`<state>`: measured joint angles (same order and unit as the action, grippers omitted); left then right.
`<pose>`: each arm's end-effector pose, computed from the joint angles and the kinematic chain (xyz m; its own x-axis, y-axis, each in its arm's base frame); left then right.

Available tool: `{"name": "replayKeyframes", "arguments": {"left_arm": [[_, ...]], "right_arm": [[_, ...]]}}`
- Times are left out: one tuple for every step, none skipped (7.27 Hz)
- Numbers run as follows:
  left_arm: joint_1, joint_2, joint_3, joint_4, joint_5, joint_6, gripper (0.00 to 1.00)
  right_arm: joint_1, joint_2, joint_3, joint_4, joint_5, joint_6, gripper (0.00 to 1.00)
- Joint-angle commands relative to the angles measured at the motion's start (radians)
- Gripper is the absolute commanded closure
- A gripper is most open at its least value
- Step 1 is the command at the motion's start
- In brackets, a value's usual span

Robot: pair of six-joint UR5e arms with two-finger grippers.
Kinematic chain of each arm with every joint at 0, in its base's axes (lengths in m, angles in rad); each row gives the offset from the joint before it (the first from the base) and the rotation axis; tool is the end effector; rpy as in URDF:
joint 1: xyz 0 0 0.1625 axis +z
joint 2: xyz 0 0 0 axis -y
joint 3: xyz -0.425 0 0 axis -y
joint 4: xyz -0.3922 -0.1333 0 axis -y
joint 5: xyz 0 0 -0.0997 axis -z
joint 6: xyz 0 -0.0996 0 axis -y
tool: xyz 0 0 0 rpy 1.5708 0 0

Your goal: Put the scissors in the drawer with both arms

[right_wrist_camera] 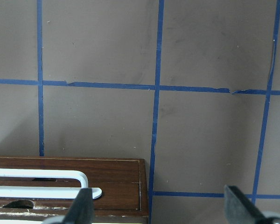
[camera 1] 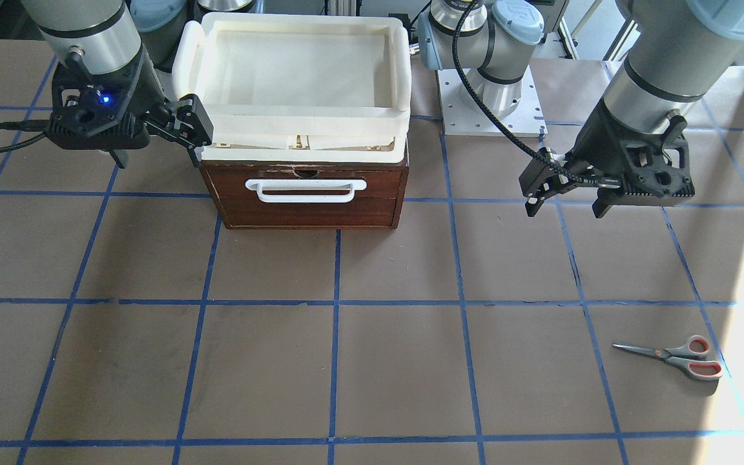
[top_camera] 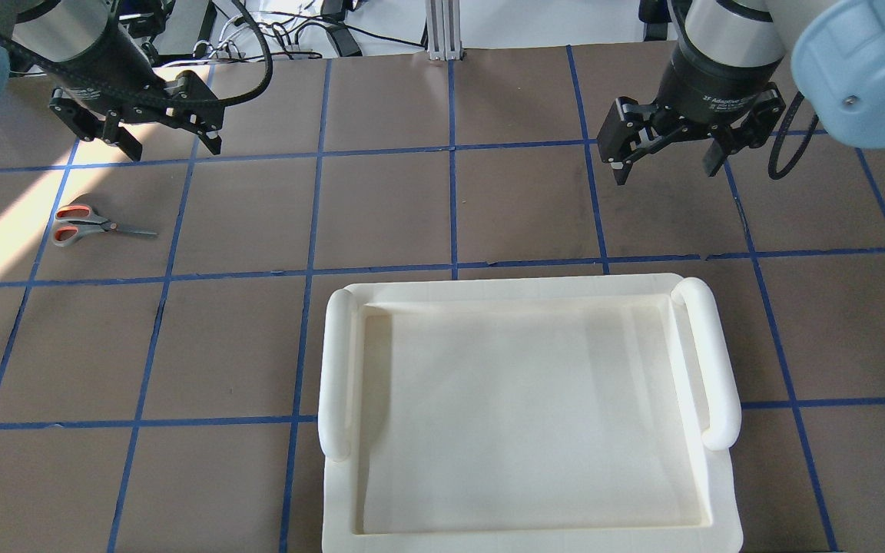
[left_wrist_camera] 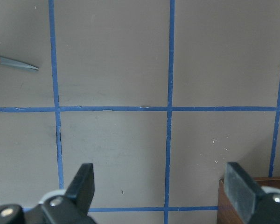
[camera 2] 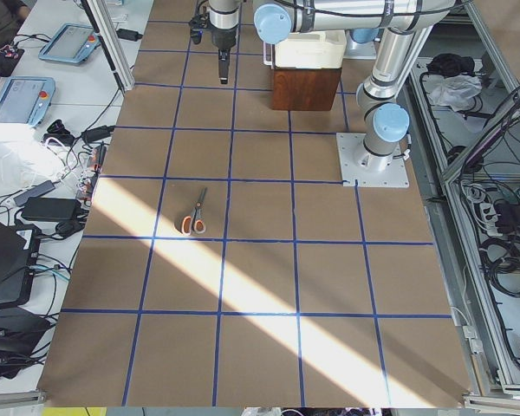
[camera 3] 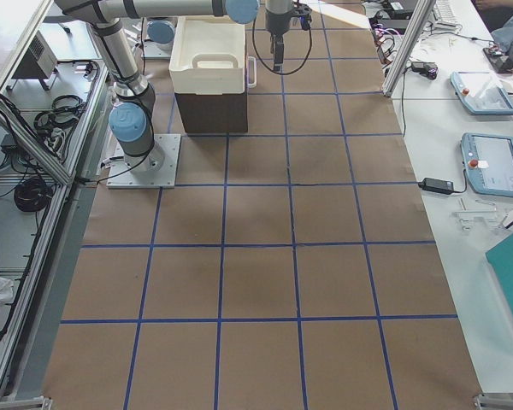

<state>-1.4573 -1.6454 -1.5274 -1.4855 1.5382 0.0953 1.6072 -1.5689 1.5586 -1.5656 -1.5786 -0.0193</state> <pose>-0.0758 -0.5407 0.4801 -0.9995 -0.0165 0.0273 -0.0181 0.9982 -0.0569 0.1504 -0.4880 0.4925 -0.9984 -0.0556 0.0079 -0.0557 0.9984 -0.0050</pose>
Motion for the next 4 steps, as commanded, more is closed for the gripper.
{"name": "replayKeyframes", "arguments": {"left_arm": [[0.0, 0.01, -0.008, 0.002, 0.0, 0.001, 0.0], [0.0, 0.012, -0.008, 0.001, 0.002, 0.001, 0.0], [0.0, 0.009, -0.008, -0.002, 0.005, 0.004, 0.0], [0.005, 0.003, -0.01, 0.002, 0.014, 0.004, 0.0]], "right_arm": [[0.0, 0.0, 0.0, 0.001, 0.0, 0.001, 0.0], [0.0, -0.003, 0.0, 0.001, 0.0, -0.001, 0.0], [0.0, -0.002, 0.0, -0.002, 0.002, -0.005, 0.0], [0.008, 0.0, -0.005, -0.011, 0.037, -0.122, 0.0]]}}
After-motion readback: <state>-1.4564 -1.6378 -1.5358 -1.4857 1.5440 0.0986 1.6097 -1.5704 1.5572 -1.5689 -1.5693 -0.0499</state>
